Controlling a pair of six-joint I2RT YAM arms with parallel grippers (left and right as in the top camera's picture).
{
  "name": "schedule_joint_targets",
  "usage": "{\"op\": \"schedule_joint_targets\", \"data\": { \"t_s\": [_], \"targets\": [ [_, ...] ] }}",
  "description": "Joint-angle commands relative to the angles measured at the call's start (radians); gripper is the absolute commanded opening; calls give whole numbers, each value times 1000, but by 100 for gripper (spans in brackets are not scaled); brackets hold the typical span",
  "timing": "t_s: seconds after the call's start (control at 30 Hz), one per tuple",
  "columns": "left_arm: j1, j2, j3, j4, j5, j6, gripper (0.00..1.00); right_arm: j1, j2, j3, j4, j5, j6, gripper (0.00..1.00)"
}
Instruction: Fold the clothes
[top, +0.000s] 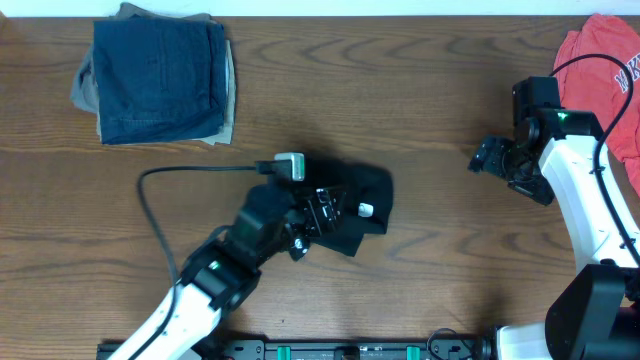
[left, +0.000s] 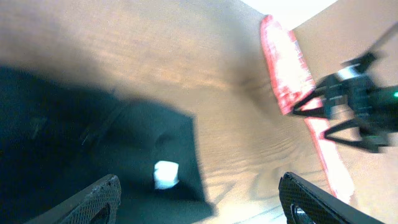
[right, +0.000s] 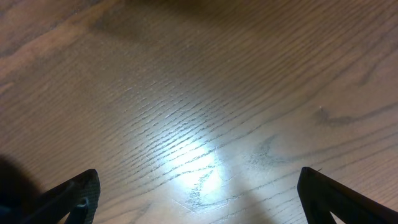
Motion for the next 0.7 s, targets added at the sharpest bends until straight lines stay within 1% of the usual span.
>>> {"op": "schedule_joint_targets", "data": {
  "t_s": [0.0,0.23,0.33,0.4,0.5,0.57,0.67],
  "targets": [
    [18,-60,28,-19,8,91,82,-3,-1,4,-1,18,-7,99],
    [63,-41,27,-76,7,102,82,-3,-1,4,-1,18,-7,99],
    [96,-8,27,-77,-48,102,82,-3,-1,4,-1,18,-7,99],
    [123,16,27,-77,-74,101,78,-3,-1,4,-1,18,-7,99],
    [167,54,27,-100,-27,60,75,-3,-1,4,-1,18,-7,99],
    [180,74,27,-148,43,3,75,-3,-1,4,-1,18,-7,99],
    [180,94,27,-243,111,-35,75,-3,-1,4,-1,18,-7,99]
  ]
}}
